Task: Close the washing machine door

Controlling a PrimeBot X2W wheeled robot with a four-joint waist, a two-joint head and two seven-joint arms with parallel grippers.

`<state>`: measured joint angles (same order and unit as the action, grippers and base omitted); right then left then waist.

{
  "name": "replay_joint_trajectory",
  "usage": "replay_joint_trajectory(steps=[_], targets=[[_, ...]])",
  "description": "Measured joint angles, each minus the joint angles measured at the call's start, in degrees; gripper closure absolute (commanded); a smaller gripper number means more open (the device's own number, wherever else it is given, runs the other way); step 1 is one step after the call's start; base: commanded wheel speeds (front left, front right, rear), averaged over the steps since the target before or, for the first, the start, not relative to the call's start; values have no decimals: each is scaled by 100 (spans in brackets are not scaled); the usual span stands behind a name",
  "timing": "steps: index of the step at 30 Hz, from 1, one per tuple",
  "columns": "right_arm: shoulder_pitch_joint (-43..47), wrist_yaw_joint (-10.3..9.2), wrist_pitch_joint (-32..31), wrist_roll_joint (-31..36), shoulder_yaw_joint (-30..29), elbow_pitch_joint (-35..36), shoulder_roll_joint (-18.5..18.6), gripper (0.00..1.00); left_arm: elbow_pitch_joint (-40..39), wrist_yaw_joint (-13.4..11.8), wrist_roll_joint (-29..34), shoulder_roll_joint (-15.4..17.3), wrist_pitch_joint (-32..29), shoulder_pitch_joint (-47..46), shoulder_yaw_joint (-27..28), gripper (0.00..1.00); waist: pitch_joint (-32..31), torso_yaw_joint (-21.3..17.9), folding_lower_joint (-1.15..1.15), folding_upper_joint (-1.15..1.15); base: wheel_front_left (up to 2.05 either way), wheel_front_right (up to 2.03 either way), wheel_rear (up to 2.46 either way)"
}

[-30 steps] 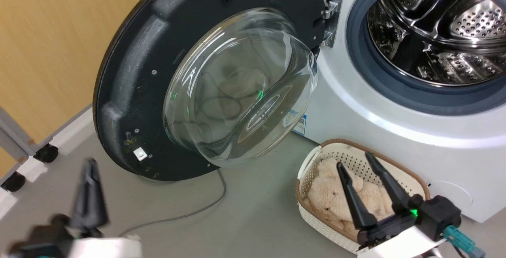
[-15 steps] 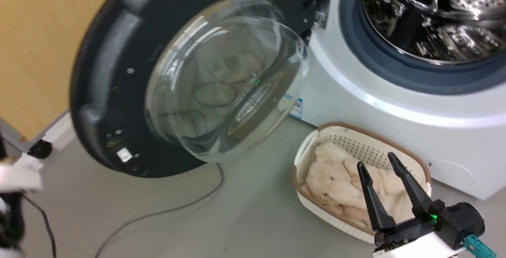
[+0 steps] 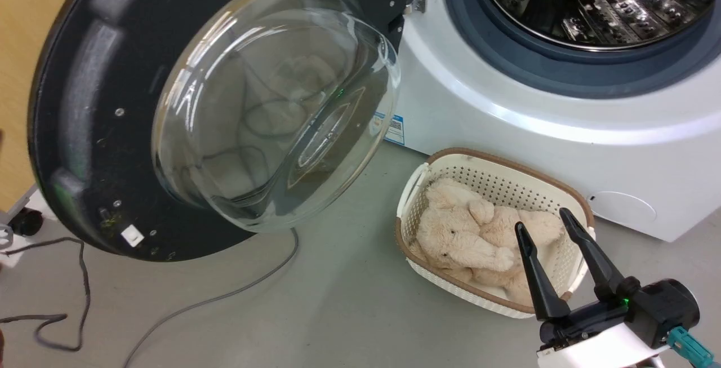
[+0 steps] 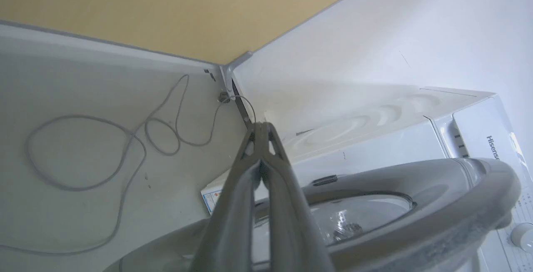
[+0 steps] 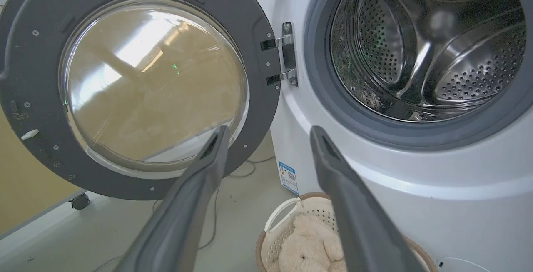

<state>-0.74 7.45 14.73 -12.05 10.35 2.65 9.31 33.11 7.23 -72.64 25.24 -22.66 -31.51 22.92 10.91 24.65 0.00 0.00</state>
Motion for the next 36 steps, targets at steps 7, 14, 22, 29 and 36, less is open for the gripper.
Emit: replay_joint_trajectory(steps=[7, 14, 22, 29, 36], targets=[[0, 0, 0, 0, -11, -1, 4, 0, 7, 0, -1002, 82, -1682, 84, -78, 100, -23, -56, 0, 0, 0, 0, 0], [5, 0, 0, -2, -11, -45, -48, 0, -319, -8, -1491, 42, -2668, 359, -203, 100, -180, -43, 0, 0, 0, 0, 0], [32, 0, 1, -4, -93, -114, -186, 0, -1207, -136, -1679, -154, -3360, 994, -438, 100, -454, -164, 0, 0, 0, 0, 0], [180, 0, 0, -4, -190, -157, -276, 0, -2605, -567, -1884, -641, -3885, 1853, -825, 100, -655, -407, 0, 0, 0, 0, 0], [165, 0, 1, -3, -200, -137, -307, 0, -3997, -968, -1969, -1388, -4040, 2512, -1494, 100, -639, -979, 0, 0, 0, 0, 0]])
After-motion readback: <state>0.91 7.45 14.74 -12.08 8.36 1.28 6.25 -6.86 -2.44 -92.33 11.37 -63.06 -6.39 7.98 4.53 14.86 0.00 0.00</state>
